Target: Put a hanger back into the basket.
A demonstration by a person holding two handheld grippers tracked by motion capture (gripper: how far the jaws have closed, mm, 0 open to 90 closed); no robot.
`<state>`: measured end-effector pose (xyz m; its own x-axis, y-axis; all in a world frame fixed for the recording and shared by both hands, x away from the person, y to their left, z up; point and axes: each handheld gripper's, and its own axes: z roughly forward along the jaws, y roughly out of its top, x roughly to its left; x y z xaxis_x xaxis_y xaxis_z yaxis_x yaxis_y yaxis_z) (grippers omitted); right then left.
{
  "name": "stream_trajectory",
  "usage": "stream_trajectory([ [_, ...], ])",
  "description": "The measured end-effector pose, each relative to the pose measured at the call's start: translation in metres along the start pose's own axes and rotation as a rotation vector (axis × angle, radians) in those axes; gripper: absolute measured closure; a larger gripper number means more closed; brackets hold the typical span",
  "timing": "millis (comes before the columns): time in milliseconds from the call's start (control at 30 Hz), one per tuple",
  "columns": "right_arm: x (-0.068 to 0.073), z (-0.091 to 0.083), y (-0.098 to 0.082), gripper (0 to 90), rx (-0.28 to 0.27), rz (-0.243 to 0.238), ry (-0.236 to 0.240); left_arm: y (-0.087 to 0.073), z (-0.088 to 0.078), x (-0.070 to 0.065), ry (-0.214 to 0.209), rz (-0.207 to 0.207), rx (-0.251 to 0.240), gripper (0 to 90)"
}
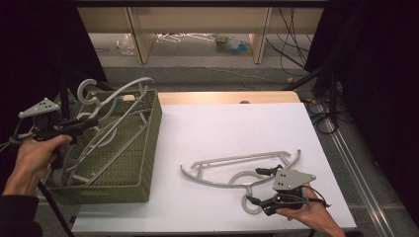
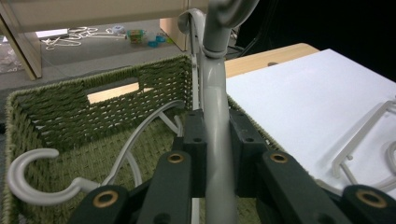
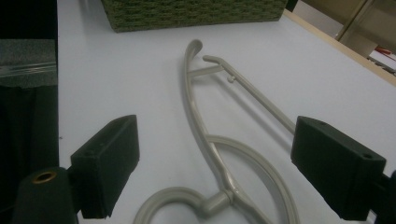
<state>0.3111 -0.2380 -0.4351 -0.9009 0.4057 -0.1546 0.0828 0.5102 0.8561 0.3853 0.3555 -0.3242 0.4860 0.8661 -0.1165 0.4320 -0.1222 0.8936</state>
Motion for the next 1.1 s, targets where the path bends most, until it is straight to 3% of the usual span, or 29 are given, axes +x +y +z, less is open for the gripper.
stream_trajectory([
  [233, 0.000, -0.001, 0.000, 16.6, 0.015, 0.002, 0.007, -0.007, 0.004, 0.009, 0.009, 0.029, 0.043, 78.8],
  [400, 0.000, 0.000, 0.000, 16.7, 0.008, 0.001, 0.002, -0.012, 0.007, 0.013, 0.021, 0.028, 0.070, 78.7],
  [467, 0.000, 0.000, 0.000, 16.6, 0.007, 0.001, 0.001, -0.015, 0.010, 0.015, 0.026, 0.048, 0.094, 78.8],
  [533, 0.000, -0.001, 0.000, 16.6, 0.016, 0.002, 0.006, -0.017, 0.011, 0.015, 0.018, 0.040, 0.098, 78.8],
  [700, 0.000, 0.000, 0.000, 16.7, 0.015, 0.003, 0.007, -0.021, 0.020, 0.016, 0.010, 0.045, 0.144, 78.6],
  [733, 0.001, 0.001, 0.000, 16.7, 0.008, 0.004, 0.004, -0.022, 0.021, 0.017, 0.015, 0.064, 0.169, 78.6],
  [767, 0.001, 0.001, -0.001, 16.7, 0.010, 0.007, 0.005, -0.024, 0.025, 0.016, 0.013, 0.041, 0.170, 78.6],
  [833, 0.001, 0.001, -0.001, 16.7, 0.012, 0.005, 0.005, -0.031, 0.034, 0.018, 0.010, 0.048, 0.220, 78.6],
  [1000, 0.001, 0.001, -0.001, 16.7, 0.014, 0.005, 0.006, -0.039, 0.042, 0.020, 0.002, 0.025, 0.235, 78.7],
  [1033, 0.001, 0.001, -0.001, 16.8, 0.015, 0.004, 0.007, -0.042, 0.046, 0.021, 0.017, 0.022, 0.267, 78.4],
  [1100, 0.001, 0.001, -0.001, 16.8, 0.012, 0.001, 0.005, -0.044, 0.048, 0.023, 0.027, 0.024, 0.281, 78.3],
])
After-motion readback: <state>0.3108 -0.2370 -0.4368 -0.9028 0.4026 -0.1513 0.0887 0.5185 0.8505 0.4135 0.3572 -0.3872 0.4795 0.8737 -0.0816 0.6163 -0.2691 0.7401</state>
